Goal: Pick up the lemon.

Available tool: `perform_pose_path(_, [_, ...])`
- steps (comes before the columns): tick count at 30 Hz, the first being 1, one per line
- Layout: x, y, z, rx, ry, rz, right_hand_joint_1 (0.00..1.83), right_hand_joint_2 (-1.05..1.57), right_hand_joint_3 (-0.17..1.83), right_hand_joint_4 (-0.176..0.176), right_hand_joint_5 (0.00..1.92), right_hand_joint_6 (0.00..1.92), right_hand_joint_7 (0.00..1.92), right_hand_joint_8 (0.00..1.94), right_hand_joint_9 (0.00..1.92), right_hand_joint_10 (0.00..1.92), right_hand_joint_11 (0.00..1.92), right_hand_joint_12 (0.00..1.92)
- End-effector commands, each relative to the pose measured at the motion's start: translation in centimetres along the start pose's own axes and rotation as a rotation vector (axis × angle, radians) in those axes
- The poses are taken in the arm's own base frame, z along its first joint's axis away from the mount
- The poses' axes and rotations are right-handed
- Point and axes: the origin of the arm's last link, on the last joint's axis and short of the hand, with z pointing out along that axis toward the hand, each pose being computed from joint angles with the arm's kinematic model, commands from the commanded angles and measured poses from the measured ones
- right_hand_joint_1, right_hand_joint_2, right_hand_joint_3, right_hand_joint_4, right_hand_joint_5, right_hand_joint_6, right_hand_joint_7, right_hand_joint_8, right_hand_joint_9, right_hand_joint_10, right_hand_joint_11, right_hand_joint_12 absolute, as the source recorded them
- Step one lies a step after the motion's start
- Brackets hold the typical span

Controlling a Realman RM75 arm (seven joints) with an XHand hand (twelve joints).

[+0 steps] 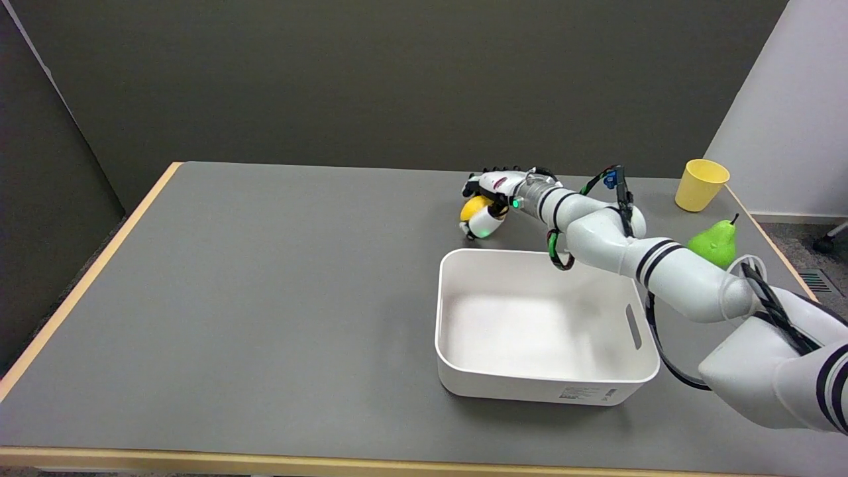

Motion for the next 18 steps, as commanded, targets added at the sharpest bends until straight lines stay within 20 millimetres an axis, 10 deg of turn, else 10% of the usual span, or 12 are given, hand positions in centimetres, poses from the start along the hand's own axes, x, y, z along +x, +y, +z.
perform_pose_path(1, [-0.4, -0.3, 0.3, 0.009, 0.039, -0.004, 1.08, 0.99, 0.57, -0.04, 0.3, 0.85, 0.62, 1.12, 0.54, 1.17, 0.47, 1.74])
perform_pose_path(2, [-0.4, -0.3, 0.3, 0.011, 0.04, -0.004, 1.29, 1.15, 0.27, -0.039, 0.3, 1.03, 0.66, 1.52, 0.61, 1.24, 0.53, 1.87])
perform_pose_path(10, [-0.4, -0.3, 0.1, 0.018, 0.055, -0.006, 1.46, 1.16, 0.2, 0.009, 0.39, 1.23, 0.63, 1.5, 0.65, 1.64, 0.61, 1.92])
perform_pose_path(13, [0.1, -0.6, -0.1, 0.032, 0.082, -0.001, 1.31, 1.27, 0.07, -0.143, 0.44, 1.65, 0.69, 1.46, 0.68, 1.63, 0.65, 1.92])
perform_pose_path(18, [3.4, -0.7, -1.6, 0.069, 0.21, 0.028, 1.31, 1.21, 0.14, -0.125, 0.51, 1.65, 0.72, 1.37, 0.71, 1.58, 0.78, 1.92])
